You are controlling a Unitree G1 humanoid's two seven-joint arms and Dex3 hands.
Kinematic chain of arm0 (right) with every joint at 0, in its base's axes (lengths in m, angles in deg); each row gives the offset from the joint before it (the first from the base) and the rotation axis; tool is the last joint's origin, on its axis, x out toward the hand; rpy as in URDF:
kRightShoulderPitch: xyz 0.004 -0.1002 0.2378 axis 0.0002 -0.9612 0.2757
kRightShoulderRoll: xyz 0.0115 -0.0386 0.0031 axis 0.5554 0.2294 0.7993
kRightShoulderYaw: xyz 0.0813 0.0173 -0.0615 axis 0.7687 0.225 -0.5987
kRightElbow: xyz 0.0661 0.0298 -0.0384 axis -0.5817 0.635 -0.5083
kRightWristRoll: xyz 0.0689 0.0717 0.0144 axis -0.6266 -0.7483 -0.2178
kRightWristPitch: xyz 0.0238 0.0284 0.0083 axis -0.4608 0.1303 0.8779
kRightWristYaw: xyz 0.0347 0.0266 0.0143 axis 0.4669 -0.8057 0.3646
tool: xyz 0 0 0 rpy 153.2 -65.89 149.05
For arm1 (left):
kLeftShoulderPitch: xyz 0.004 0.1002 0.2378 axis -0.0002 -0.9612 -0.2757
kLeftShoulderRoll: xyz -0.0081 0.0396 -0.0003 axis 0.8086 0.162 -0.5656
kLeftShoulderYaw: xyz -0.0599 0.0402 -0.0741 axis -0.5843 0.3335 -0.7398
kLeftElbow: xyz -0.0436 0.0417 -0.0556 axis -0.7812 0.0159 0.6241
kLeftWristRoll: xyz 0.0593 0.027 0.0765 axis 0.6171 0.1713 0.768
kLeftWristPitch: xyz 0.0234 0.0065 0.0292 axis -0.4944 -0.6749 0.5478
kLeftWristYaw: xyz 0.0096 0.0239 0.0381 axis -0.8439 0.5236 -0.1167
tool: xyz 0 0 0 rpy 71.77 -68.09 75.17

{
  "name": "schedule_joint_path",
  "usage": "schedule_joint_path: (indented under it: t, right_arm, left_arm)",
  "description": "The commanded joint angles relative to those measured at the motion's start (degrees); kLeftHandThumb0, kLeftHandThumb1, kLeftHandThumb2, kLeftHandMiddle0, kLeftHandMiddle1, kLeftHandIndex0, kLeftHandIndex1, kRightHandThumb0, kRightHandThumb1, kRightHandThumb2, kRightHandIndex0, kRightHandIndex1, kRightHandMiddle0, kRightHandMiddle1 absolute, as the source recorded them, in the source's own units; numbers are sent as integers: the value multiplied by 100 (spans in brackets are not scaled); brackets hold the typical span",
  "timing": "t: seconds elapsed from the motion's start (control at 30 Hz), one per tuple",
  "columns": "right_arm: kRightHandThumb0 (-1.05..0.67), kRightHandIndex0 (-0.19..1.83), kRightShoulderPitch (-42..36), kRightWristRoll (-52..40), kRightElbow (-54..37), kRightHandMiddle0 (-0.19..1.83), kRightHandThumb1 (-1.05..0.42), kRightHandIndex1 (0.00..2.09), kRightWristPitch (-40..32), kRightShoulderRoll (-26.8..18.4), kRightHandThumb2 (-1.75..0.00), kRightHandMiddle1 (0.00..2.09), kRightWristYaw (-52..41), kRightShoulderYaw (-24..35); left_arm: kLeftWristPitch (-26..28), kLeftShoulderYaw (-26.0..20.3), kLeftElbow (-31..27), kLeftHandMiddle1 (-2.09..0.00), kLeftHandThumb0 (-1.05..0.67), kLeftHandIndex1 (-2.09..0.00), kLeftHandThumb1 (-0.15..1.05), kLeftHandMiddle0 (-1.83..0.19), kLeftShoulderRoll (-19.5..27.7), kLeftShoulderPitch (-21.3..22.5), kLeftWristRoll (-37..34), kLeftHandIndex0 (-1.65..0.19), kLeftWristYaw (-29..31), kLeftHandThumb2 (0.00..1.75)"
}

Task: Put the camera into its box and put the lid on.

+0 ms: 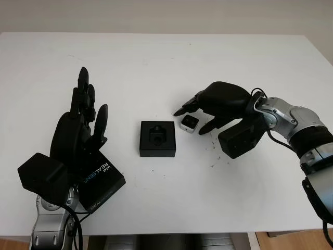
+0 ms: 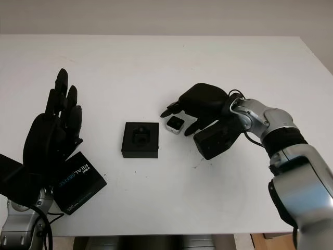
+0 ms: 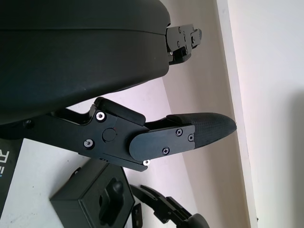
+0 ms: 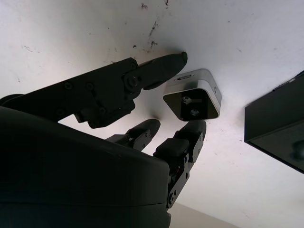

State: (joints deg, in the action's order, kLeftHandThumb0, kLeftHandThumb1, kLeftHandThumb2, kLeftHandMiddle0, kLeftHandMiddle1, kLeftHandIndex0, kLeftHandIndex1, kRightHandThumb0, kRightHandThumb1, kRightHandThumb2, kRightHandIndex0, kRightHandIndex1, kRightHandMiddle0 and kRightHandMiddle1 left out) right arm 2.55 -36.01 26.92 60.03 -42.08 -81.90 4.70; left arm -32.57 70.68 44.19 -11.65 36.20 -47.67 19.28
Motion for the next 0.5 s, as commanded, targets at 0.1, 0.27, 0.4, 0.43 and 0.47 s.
schedule_joint_path:
  t: [0.1, 0.27, 0.4, 0.43, 0.47]
  right_arm:
    - [-35, 56, 25, 64, 149, 56, -82, 19, -39, 17, -6, 21, 77, -114]
    - [-33, 60, 22, 119, 193, 61, -84, 22, -58, 36, -6, 25, 251, -177]
    - [-33, 33, 46, 229, 237, 41, -87, 86, -21, 25, -6, 83, 516, -277]
    - [-33, 28, 56, 264, 248, 37, -88, 97, -10, 20, -6, 94, 589, -304]
    - [-33, 26, 63, 285, 262, 36, -88, 104, 13, 14, -5, 101, 658, -320]
  left_arm:
    - [31, -28, -173, -6, -71, -6, 105, 14, 12, -4, -12, 15, -23, 57]
    - [35, -38, -212, -5, -70, -6, 105, 14, 22, -47, -20, 15, 2, 57]
    - [20, -26, -214, -6, -69, -6, 105, 14, 16, -46, 5, 15, -8, 57]
    - [11, -22, -209, -5, -69, -6, 105, 14, 17, -47, 15, 15, -9, 58]
    - [6, -20, -202, -5, -69, -6, 105, 14, 17, -44, 19, 15, -8, 58]
